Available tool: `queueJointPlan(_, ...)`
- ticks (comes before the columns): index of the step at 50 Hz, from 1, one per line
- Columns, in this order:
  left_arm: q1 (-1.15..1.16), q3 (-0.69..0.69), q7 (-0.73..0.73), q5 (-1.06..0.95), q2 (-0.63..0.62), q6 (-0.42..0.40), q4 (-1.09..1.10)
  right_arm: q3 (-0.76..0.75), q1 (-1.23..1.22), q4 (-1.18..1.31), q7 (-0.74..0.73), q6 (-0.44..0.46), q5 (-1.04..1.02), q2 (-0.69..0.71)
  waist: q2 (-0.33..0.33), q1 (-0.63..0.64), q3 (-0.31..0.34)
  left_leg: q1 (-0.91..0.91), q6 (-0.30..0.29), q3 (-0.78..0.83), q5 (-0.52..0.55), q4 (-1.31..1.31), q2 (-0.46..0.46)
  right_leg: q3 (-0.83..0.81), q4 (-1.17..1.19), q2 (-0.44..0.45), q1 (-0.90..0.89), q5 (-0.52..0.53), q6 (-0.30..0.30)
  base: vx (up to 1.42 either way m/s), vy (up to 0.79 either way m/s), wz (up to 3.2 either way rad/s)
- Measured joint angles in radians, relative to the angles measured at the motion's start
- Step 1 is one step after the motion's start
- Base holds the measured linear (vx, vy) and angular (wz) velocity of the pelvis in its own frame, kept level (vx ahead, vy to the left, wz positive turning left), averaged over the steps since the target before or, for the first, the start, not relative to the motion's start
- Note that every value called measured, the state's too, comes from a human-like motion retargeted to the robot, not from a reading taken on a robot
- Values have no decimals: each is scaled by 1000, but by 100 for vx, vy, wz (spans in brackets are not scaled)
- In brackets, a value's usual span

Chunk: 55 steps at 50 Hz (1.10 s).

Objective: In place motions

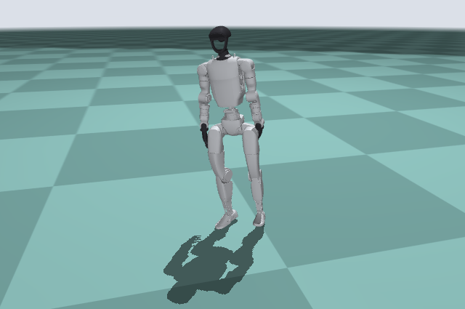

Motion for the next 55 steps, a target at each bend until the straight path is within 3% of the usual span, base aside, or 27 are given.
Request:
queueJointPlan(6, 69, 39, 7, 8, 8, 4, -4, 94, -38, -105, 32, -48, -130, -14, -50, 9, 42, -33, 48, 0, 20, 173, 4, 23, 5, -13, 48, -21, -16, 16, -23, -4)
queueJointPlan(8, 76, 56, 5, -4, 8, 0, -18, 109, -61, -106, 28, -56, -158, -23, -75, -1, 55, -84, 90, -16, 60, 283, -8, 21, 6, -30, 60, -27, -16, 6, -26, 44)
queueJointPlan(12, 71, 74, 17, -31, 3, -16, -46, 107, -99, -67, 12, -56, -138, -42, -131, 33, 73, -237, 230, -23, 138, 532, -66, 32, 7, -69, 63, -32, -17, 2, -22, 12)
queueJointPlan(13, 68, 74, 18, -35, 0, -20, -51, 102, -107, -48, 13, -53, -123, -48, -136, 47, 78, -273, 233, -13, 136, 575, -70, 34, 9, -72, 63, -31, -18, 2, -13, -12)
queueJointPlan(17, 57, 73, 4, -27, -18, -32, -69, 69, -141, 33, 13, -8, -63, -68, -125, 98, 111, -386, 151, -32, 175, 552, -110, 24, 15, -58, 69, -26, -19, -3, -9, -19)
queueJointPlan(26, 50, 33, -4, 58, -28, -53, -94, 22, -166, 101, -12, 4, 73, -70, -83, 270, 250, -519, -63, -165, 142, 72, -68, 86, -17, 1, 145, -5, -59, -5, -4, -54)
queueJointPlan(30, 54, 47, -23, 62, -37, -39, -60, 29, -154, 92, -17, 2, 35, -57, -79, 304, 269, -597, -105, -174, 121, 7, -55, 99, -18, -10, 150, -3, -77, 0, 1, -15)
queueJointPlan(34, 59, 64, -27, 43, -39, -29, -43, 48, -143, 71, -8, -5, -4, -39, -72, 304, 280, -622, -106, -165, 135, 45, -55, 94, -12, -12, 152, -9, -89, 1, 0, 1)
queueJointPlan(42, 109, 85, -14, 34, -13, -26, -42, 70, -117, 60, 10, -23, -64, -7, -82, 238, 199, -495, -42, -221, 130, 67, -78, 79, -9, -17, 110, -15, -64, 10, -3, 16)
queueJointPlan(53, 127, 111, -7, 46, 14, -25, -51, 20, -97, 102, 5, -16, -59, -34, -84, 35, 43, -188, 142, -254, 103, 252, -109, 46, -4, -46, 35, -19, -11, 2, 7, 24)
queueJointPlan(55, 123, 96, -5, 47, 24, -29, -61, -1, -95, 130, 0, -8, -37, -45, -66, 22, 29, -97, 91, -224, 74, 190, -83, 38, -3, -27, 34, -22, -5, -3, 17, 9)
